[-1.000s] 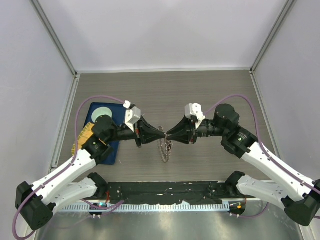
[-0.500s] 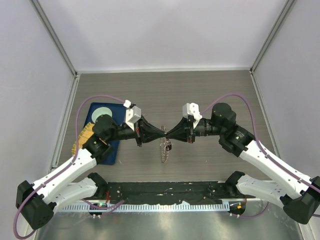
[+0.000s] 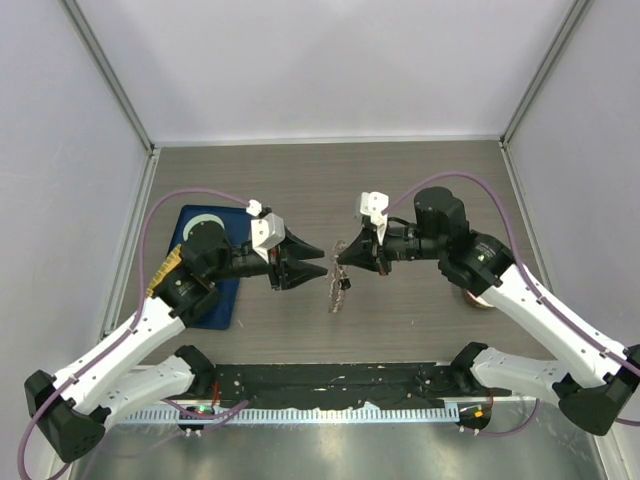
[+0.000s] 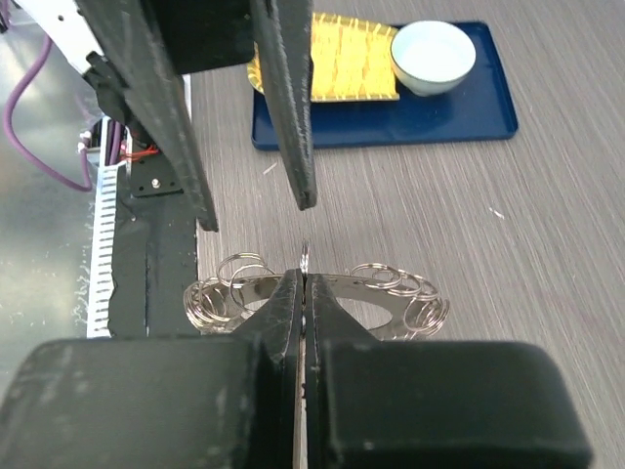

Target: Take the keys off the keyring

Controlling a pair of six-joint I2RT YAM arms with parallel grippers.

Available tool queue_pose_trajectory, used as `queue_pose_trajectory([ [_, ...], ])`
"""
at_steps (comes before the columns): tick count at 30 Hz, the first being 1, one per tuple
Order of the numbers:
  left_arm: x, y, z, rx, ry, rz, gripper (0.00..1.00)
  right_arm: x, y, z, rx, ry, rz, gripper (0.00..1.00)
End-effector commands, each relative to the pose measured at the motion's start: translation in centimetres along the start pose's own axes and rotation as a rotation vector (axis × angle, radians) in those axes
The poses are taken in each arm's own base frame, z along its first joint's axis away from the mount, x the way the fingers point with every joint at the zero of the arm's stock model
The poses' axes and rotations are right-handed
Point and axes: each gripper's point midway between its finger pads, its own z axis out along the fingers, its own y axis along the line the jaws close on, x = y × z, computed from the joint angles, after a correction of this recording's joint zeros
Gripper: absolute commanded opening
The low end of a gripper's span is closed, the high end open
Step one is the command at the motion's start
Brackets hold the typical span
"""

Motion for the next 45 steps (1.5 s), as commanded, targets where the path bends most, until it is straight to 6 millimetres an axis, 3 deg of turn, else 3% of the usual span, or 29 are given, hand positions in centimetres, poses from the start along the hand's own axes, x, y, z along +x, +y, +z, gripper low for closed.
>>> queue_pose_trajectory([
  [1,0.1,0.2,-0.2,0.003,0.065,0.059,0.43,-0.9,-0.4,-0.9,0.023,0.062,-0.019,0.01],
  [6,0.6,0.2,0.2,0.033,0.12,0.029,0.45,0.1,0.0,-0.6,-0.005,0.167,0.025,0.01],
  [24,0.8,-0.4,1.5,0.107,0.101,-0.05,0.44,-0.8,1.5,0.3,-0.042,0.222,0.012,0.01],
  [45,1.3,-0.6,2.3,0.166,0.135,-0.097,0.31,0.2,1.6,0.9,-0.063,0.253,0.008,0.01],
])
